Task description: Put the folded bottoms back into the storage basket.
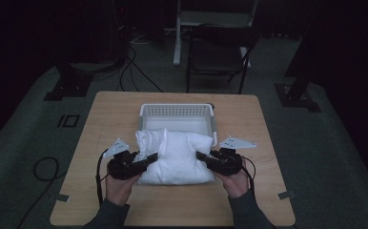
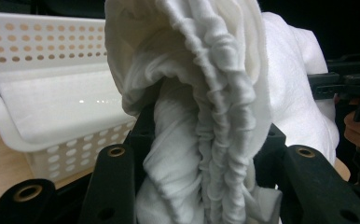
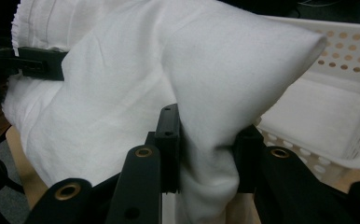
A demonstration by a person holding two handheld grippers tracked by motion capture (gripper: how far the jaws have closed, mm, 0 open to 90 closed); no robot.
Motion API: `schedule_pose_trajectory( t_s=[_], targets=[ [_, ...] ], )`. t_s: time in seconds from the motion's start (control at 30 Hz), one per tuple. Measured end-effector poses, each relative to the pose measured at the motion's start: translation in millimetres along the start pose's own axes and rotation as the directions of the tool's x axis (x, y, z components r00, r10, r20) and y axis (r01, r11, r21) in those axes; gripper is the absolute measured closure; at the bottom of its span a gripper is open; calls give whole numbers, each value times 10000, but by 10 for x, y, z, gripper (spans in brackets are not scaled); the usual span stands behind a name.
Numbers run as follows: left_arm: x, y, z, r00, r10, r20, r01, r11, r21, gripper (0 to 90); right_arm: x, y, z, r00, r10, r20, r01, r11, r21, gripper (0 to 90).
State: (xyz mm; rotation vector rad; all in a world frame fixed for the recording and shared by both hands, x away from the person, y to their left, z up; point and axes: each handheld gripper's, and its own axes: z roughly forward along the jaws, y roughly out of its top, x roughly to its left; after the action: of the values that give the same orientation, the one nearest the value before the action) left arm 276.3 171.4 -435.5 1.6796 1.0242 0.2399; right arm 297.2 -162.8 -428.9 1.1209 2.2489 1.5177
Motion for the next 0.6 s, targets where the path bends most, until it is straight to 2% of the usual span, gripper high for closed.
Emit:
schedule_pose_trajectory(
  t_s=[0.17, 0.6],
  targets=[
    [18, 63, 26, 10000, 97, -14, -97, 10000, 17, 551, -16, 42, -3, 10000, 14, 48, -13, 10000, -79, 704],
    [130, 178, 106, 10000, -50, -19, 50, 10000, -51, 551, -91, 179, 85, 9997, -132, 206, 133, 9999, -53, 705]
  ],
)
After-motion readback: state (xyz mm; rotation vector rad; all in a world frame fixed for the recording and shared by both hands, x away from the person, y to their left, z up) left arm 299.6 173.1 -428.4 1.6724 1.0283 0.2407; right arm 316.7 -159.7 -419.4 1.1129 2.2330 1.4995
